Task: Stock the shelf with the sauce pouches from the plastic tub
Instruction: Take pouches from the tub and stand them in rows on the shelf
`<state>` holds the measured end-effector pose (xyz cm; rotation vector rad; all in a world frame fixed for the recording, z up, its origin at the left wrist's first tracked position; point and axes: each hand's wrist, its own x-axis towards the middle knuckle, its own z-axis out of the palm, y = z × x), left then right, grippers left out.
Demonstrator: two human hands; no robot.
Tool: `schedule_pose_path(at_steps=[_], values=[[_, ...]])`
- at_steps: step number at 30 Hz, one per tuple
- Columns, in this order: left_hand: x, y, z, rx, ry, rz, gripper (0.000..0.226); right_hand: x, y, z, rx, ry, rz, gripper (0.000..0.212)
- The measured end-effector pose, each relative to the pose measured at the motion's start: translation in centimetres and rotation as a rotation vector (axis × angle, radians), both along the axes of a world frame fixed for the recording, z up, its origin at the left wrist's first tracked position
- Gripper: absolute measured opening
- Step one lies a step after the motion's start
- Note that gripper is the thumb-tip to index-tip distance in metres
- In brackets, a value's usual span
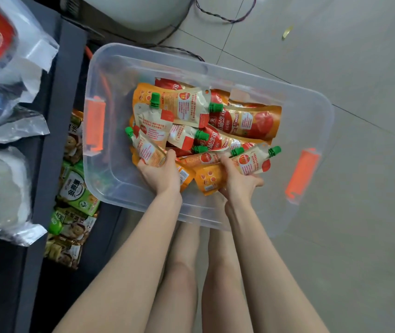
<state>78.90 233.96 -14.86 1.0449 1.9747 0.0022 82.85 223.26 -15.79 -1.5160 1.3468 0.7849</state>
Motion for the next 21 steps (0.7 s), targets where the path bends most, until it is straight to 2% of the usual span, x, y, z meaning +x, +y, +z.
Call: schedule_pose_path(at_steps=[5, 9, 14, 18, 21], values=[[-0.6, -0.9, 3.8, -0.023, -0.141, -0.009, 0.056, 0.1, -0.5, 3.1, 0.145, -0.114, 0.058, 0.05], [-1.4, -1.2, 8.4, -0.224, -0.43, 0.023, 0.043, 0.6, -1.1, 6.5, 0.337, -0.148, 0.178, 0.048], [-3.2, -0.7, 14.4, -0.473, -0.623, 0.141, 0.03, 1.2, -2.4, 12.2, 0.574, -0.095, 0.263, 0.016], [-5.7, -0.4, 18.7, -0.543, -0.709, 0.089, 0.043, 1.4, -3.0, 17.0, 0.673, -0.125, 0.405, 0.02], [-7.6, -0.8, 22.3, -0.51, -0.798, -0.004, 0.05, 0.9, -3.1, 21.1, 0.704, -0.193, 0.648, 0.039]])
